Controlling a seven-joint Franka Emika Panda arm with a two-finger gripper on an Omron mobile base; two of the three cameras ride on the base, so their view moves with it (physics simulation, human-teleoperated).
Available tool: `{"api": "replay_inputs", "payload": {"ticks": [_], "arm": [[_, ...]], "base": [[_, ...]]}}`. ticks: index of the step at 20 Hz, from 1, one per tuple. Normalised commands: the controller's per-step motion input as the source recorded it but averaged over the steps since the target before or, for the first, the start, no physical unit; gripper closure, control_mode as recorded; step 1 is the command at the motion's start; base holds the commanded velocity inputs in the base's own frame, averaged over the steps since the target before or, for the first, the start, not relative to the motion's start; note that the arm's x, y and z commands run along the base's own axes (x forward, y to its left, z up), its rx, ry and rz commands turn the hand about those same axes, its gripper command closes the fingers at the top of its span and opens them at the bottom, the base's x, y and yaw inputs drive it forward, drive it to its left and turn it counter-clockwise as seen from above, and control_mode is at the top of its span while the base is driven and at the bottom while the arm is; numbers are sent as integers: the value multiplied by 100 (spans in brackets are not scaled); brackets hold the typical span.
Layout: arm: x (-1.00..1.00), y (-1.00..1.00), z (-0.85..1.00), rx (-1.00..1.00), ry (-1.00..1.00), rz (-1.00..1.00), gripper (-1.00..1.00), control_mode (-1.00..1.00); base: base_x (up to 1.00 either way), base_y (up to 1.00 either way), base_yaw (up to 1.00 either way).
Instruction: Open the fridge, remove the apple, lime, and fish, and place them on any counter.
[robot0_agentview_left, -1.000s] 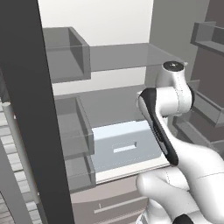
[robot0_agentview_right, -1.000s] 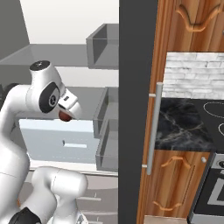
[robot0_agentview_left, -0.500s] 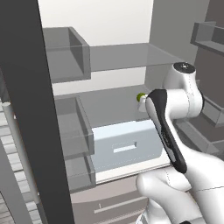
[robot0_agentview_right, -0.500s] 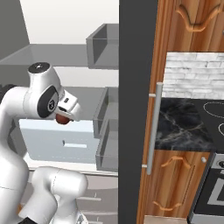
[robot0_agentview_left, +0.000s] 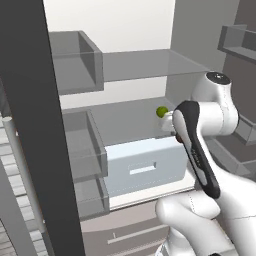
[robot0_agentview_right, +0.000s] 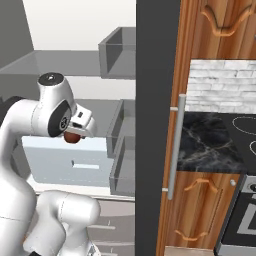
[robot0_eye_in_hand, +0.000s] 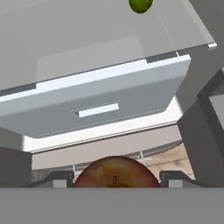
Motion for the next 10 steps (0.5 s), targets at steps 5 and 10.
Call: {"api": "replay_inputs", "payload": {"ticks": [5, 10], "arm": [[0, 0, 0, 0, 0, 0, 100, 100], [0, 0, 0, 0, 0, 0, 100, 100]], "base": [[-37, 0, 0], [-100, 16, 1]]}}
